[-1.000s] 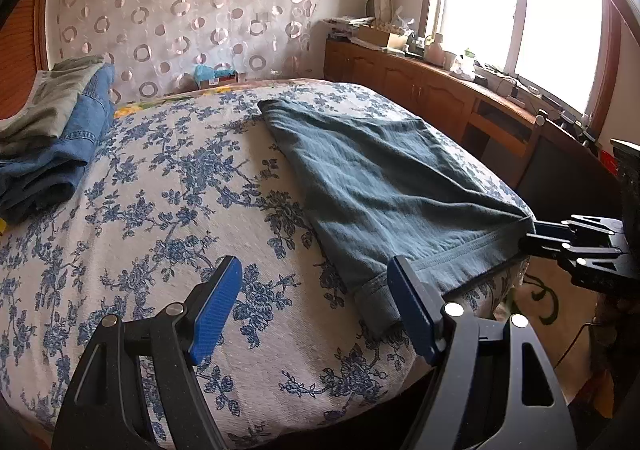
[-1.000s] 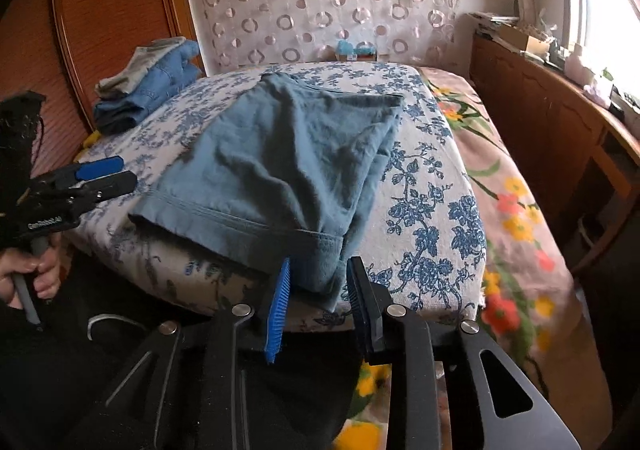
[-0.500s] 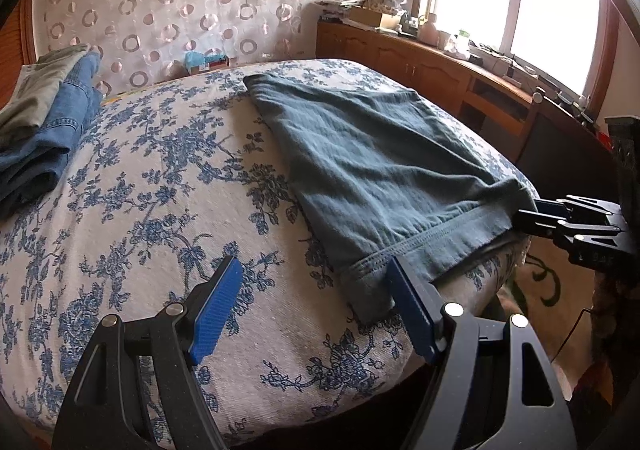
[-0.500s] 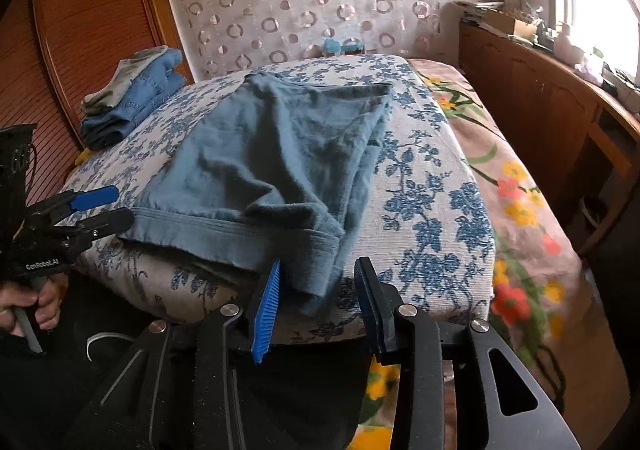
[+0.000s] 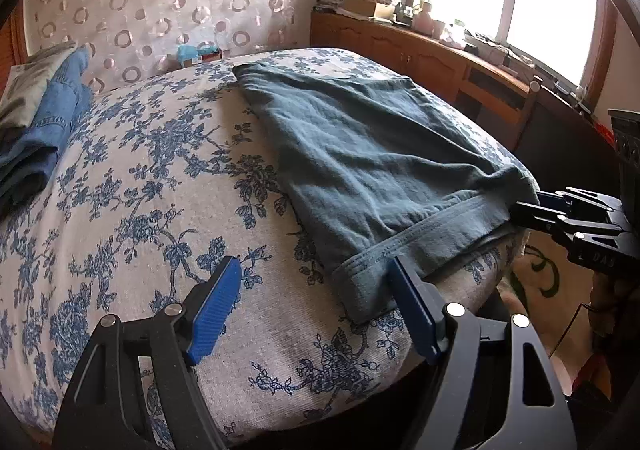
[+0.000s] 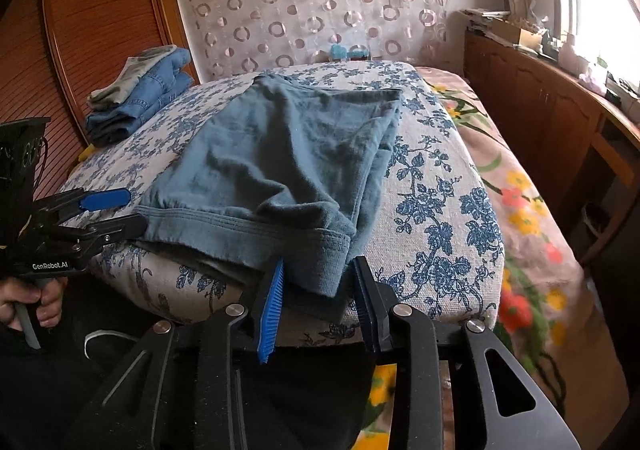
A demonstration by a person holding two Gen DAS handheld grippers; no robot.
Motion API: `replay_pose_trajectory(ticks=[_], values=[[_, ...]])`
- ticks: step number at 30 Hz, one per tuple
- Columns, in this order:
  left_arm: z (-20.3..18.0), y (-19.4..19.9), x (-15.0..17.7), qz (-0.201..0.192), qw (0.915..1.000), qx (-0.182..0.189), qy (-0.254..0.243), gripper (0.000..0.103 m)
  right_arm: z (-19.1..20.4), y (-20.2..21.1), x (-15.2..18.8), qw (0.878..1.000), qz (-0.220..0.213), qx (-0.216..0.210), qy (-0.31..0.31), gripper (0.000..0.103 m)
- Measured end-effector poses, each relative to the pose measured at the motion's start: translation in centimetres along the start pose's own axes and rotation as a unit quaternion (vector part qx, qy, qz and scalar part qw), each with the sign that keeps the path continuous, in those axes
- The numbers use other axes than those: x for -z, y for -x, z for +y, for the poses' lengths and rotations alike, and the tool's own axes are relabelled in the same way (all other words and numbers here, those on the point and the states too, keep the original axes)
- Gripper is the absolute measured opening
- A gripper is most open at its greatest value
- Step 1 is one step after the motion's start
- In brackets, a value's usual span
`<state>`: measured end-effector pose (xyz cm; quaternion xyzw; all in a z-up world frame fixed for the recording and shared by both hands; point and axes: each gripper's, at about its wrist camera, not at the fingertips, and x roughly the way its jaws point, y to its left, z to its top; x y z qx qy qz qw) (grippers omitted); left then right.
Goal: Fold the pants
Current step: 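Grasp the hem with the left gripper while the right gripper grasps the hem corner, then lift the held hem high above the bed with both grippers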
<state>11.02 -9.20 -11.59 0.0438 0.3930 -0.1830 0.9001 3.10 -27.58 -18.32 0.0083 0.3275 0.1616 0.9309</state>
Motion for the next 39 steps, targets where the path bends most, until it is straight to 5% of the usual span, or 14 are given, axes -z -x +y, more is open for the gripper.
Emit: replay_pose_trajectory(ticks=[5, 12, 23, 25, 33, 39], values=[[-0.5, 0.6, -1.1, -0.005, 0.9997, 0.024, -0.008, 0.075, 0.1, 0.0, 0.0, 1.000, -0.001, 0.000, 0.002, 0.035], [-1.3, 0.3, -1.5, 0.013, 0.9980, 0.062, -0.005, 0.057, 0.0, 0.0, 0.0, 1.000, -0.002, -0.001, 0.003, 0.035], [-1.7, -0.6, -0.8, 0.024, 0.9985, 0.049, -0.001, 0.052, 0.0, 0.1, 0.0, 1.000, -0.003, 0.000, 0.003, 0.035], [-1.8, -0.5, -0.7, 0.023, 0.9980, 0.059, -0.003, 0.041, 0.0, 0.1, 0.0, 1.000, -0.003, -0.001, 0.004, 0.034], [-1.8, 0.2, -1.0, 0.017, 0.9964, 0.083, -0.002, 0.018, 0.1, 0.0, -0.3, 1.000, 0.007, -0.023, 0.011, 0.015], [-1.6, 3.0, -2.1, -0.021, 0.9962, 0.085, -0.002, 0.015, 0.4, 0.9, -1.3, 0.999, -0.014, -0.040, 0.013, 0.010]])
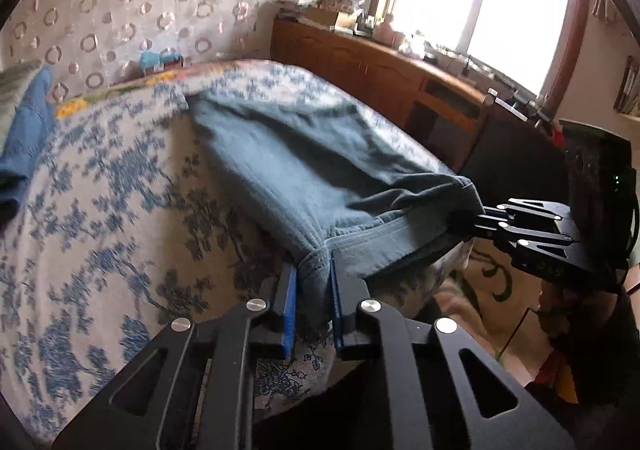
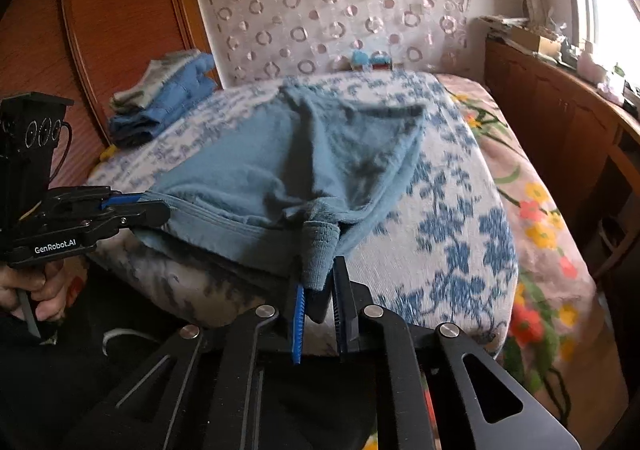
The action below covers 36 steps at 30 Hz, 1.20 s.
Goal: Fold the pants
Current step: 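Lift the held hem high above the bed with both grippers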
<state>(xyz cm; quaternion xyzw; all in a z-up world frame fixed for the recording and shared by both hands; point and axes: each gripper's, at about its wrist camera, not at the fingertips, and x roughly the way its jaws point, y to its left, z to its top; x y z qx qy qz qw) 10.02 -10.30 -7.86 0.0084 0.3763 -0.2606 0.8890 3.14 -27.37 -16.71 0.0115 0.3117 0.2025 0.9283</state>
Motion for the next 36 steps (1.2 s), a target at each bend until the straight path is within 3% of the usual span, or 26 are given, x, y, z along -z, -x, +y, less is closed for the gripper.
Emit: replay_pose_trajectory(ticks=[11, 19, 27, 36], values=[[0.2, 8.2, -3.5, -0.096, 0.9953, 0.008, -0.009, 0.014, 2.9, 5.1, -4.8, 0.995, -0.082, -0.022, 0.043, 0.009], [1.0, 13.6, -6.0, -0.160, 0.9867, -0.020, -0.019, 0.014, 5.5, 8.7, -8.7, 0.986, -0.143, -0.049, 0.077, 0.009], [2.1, 17.4, -6.8, -0.206, 0.9779, -0.032, -0.020, 0.014, 6.8, 10.4, -10.9, 0.977, -0.178, -0.053, 0.103, 0.009], [3.9, 17.0, -7.4, -0.211, 0.9760, -0.052, -0.014, 0.014, 6.5, 7.9, -10.7, 0.973, -0.187, -0.061, 0.117, 0.009]])
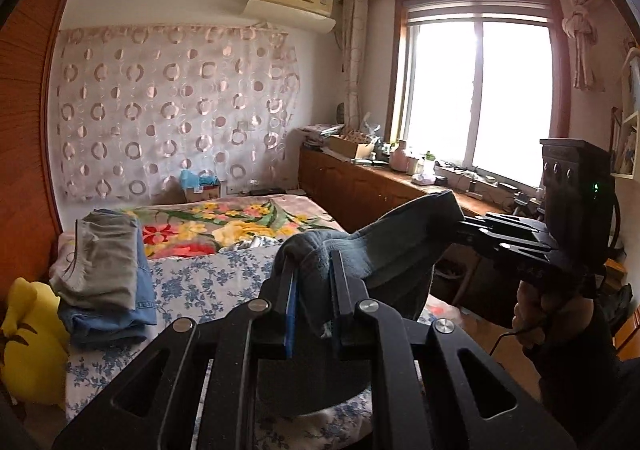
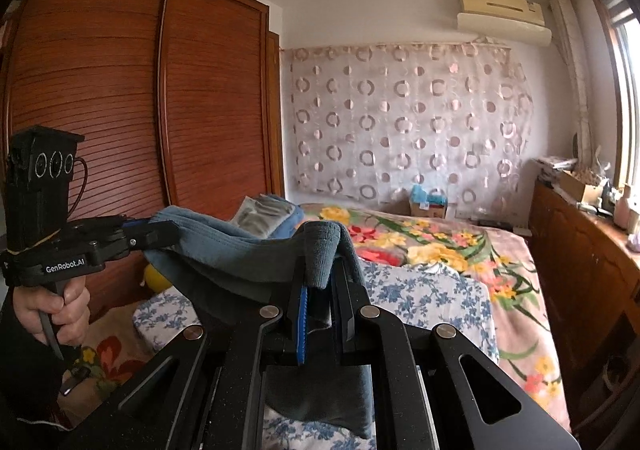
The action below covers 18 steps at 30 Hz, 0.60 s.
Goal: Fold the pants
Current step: 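Lift the held hem high above the bed with both grippers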
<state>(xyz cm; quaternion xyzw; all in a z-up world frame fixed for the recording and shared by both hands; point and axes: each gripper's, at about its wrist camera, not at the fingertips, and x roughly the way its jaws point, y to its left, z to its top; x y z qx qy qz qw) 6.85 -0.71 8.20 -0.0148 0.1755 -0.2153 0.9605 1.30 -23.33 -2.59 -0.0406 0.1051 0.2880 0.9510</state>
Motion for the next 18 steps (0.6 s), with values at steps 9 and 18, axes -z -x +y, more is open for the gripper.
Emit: replay_pose_trajectory(ticks=[9, 18], values=[[2.4, -4.3, 1.3, 0.036, 0.9993, -0.014, -0.001, 0.014, -1.5, -4.2, -0.5, 0.999, 0.038, -0.005, -0.001, 0.009], [4.6, -8.9, -0.6, 0.050, 0.9983, -0.032, -0.004, 0.014, -3.6, -8.9, -3.5, 0.999, 0.051, -0.016, -0.001, 0.009]])
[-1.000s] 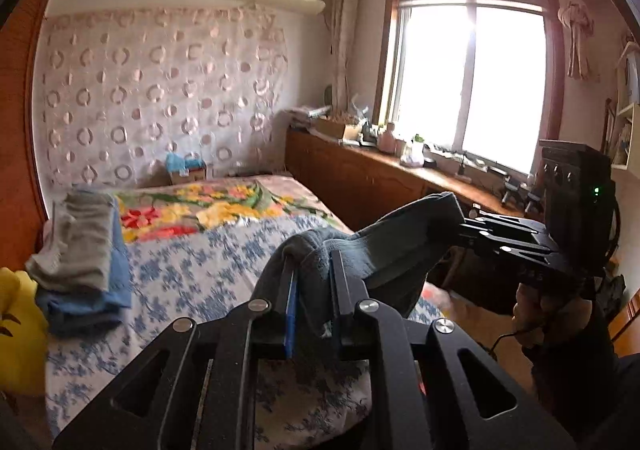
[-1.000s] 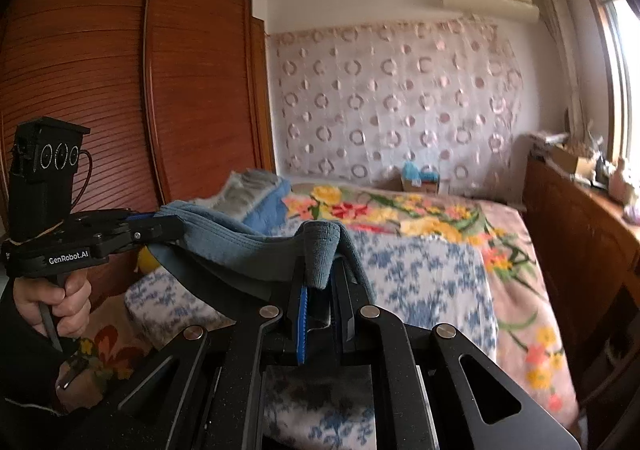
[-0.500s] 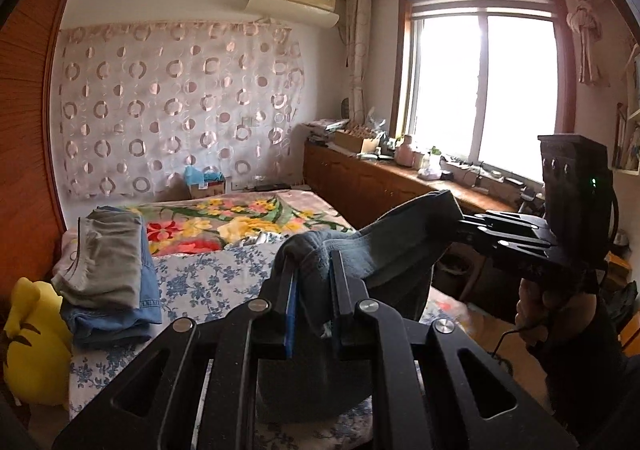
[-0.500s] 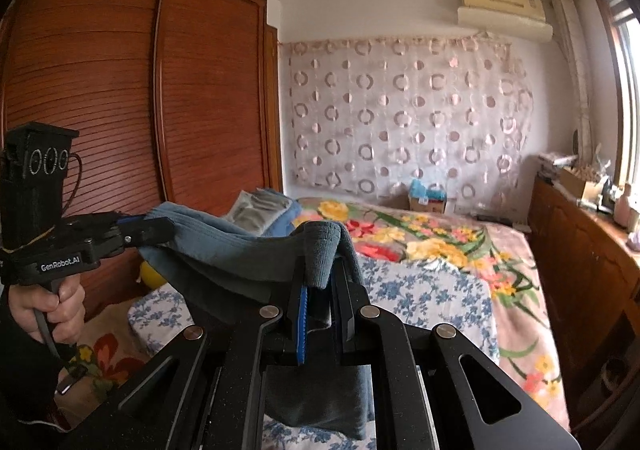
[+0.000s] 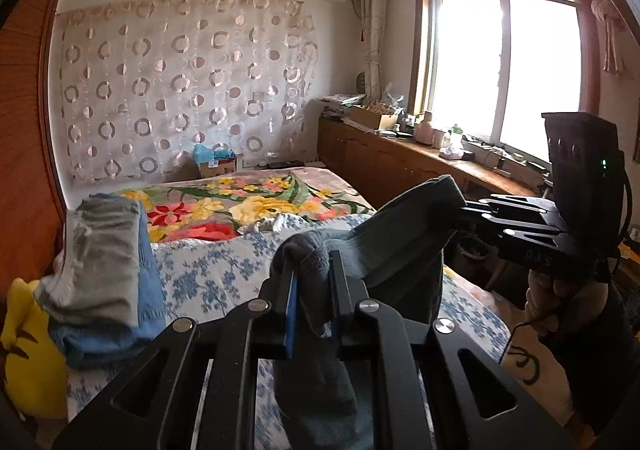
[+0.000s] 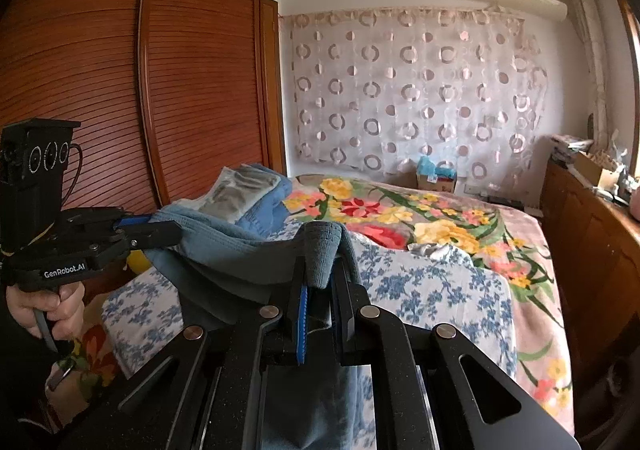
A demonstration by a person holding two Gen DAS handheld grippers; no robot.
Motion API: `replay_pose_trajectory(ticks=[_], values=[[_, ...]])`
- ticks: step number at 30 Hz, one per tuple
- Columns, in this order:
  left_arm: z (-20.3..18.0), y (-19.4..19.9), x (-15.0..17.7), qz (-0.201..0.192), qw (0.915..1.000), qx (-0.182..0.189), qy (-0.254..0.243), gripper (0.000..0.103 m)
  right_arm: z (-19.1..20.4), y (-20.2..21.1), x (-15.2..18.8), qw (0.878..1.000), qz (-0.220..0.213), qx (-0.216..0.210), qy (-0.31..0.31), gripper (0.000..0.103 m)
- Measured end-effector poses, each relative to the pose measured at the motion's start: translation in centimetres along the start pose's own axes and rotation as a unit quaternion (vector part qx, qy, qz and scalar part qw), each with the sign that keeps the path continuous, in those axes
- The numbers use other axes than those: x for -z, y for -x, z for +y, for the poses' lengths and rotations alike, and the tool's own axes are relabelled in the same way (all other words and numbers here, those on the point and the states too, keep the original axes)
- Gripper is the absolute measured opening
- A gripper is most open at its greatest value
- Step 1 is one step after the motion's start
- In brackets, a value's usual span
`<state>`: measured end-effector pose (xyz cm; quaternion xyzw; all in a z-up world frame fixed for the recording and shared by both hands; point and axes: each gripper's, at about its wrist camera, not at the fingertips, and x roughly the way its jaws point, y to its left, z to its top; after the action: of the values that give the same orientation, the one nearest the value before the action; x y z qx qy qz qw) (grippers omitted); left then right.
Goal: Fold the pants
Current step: 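Lift the held hem high above the bed with both grippers, then lay the hem over onto the waistband and open both grippers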
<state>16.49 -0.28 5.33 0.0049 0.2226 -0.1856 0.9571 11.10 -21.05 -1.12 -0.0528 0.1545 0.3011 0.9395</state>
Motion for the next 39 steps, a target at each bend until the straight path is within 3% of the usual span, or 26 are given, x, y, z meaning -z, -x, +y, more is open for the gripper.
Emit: replay_pose_trajectory(ticks=[12, 18, 23, 29, 39], values=[[3.3, -5.1, -6.0, -0.004, 0.9999, -0.017, -0.003, 0.014, -3.7, -7.0, -6.4, 1.000, -0.001, 0.003, 0.010, 0.009], [4.2, -5.2, -8.6, -0.027, 0.9994, -0.021, -0.010, 0.014, -4.9, -9.1, -9.9, 0.999, -0.032, 0.011, 0.008, 0.009], [4.5, -5.1, -7.8, -0.015, 0.9997, -0.021, -0.006, 0.014, -4.2, -9.4, -9.0, 0.999, -0.029, 0.015, 0.012, 0.009], [3.7, -4.3, -4.6, 0.017, 0.9997, -0.018, 0.000, 0.014, -2.7, -9.3, -7.2, 1.000, 0.013, 0.014, 0.014, 0.009], [1.0, -0.2, 0.7, 0.035, 0.9993, -0.011, -0.002, 0.014, 0.4, -4.8, -5.6, 0.998, 0.054, 0.007, 0.010, 0.009]])
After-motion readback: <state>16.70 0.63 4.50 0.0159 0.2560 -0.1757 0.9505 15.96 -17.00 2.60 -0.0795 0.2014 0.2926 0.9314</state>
